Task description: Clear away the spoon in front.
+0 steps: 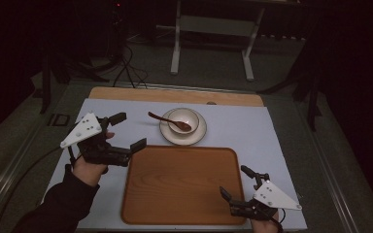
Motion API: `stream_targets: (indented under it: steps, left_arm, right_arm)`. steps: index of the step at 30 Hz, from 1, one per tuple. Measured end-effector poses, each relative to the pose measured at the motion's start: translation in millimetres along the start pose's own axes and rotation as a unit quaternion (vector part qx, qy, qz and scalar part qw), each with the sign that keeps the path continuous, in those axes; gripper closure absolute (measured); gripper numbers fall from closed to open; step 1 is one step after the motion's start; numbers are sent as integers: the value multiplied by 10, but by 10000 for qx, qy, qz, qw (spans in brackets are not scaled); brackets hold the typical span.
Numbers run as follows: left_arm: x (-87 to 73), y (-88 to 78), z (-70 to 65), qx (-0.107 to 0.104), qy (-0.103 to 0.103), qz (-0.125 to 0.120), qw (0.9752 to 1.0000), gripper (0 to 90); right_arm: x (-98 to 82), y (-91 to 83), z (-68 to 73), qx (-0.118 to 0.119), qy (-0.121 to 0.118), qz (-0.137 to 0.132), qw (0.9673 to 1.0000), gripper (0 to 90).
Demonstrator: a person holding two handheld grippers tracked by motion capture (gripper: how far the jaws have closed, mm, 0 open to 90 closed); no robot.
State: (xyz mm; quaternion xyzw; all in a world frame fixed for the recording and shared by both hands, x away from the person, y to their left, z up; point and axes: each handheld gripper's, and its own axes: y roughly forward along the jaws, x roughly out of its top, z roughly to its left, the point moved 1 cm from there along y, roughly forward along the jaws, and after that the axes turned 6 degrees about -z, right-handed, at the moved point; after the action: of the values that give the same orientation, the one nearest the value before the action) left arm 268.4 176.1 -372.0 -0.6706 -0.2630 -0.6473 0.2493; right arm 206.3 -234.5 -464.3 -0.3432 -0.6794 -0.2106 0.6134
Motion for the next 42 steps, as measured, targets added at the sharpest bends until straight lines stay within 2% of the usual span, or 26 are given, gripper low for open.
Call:
stream_targets:
  steps: [1, 3, 5, 8, 9, 11, 15, 19, 20, 24, 26, 30, 34, 36, 38, 42]
  left_arm:
    - [1, 42, 23, 75, 21, 38, 10000, 0]
    - [-1, 79, 44, 80, -60, 73, 9999, 0]
    - [-18, 193, 93, 240, -236, 176, 9993, 0]
    - [-46, 312, 136, 379, -320, 267, 9984, 0]
    - [-55, 346, 152, 426, -345, 268, 9981, 0]
    - [-76, 401, 191, 390, -479, 181, 9979, 0]
    - [-143, 537, 281, 544, -688, 195, 9960, 0]
    - [-257, 649, 381, 941, -864, 210, 9916, 7]
    - [-291, 672, 412, 1055, -927, 205, 9899, 9]
    - [-444, 760, 542, 1276, -1236, 182, 9839, 64]
    - [-534, 797, 599, 1417, -1447, 149, 9792, 87]
    - [-707, 860, 708, 1494, -1970, 66, 9689, 144]
    - [-840, 918, 778, 1599, -2468, -33, 9558, 148]
    - [-894, 945, 798, 1650, -2618, -44, 9509, 175]
    - [-945, 977, 814, 1704, -2665, 30, 9486, 212]
    - [-1057, 1036, 855, 1823, -2889, 99, 9398, 264]
  right_arm:
    - [0, 0, 3, -1, 7, 12, 10000, 111]
    - [-1, 0, 2, 5, 10, 10, 10000, 111]
    - [-1, 3, -4, 3, 7, 3, 10000, 111]
    - [-1, 4, -4, 7, 10, 2, 10000, 111]
    - [-1, 4, -4, 6, 12, 2, 10000, 111]
    - [0, 3, -3, 3, 11, 1, 10000, 111]
    - [-3, 5, -7, 14, 12, 13, 10000, 111]
    - [-2, 3, -8, 32, 13, 5, 10000, 111]
    - [-3, 1, -10, 34, 18, -3, 10000, 111]
    - [-4, -1, -14, 46, 35, 3, 10000, 111]
    - [-4, -1, -15, 50, 35, 4, 10000, 111]
    - [-7, 1, -16, 64, 43, 21, 10000, 111]
    - [-9, 3, -15, 83, 53, 29, 9999, 112]
    - [-8, 1, -14, 93, 50, 24, 9999, 112]
    - [-7, -2, -14, 104, 61, 20, 9999, 112]
    - [-9, -6, -21, 130, 87, 14, 9999, 112]
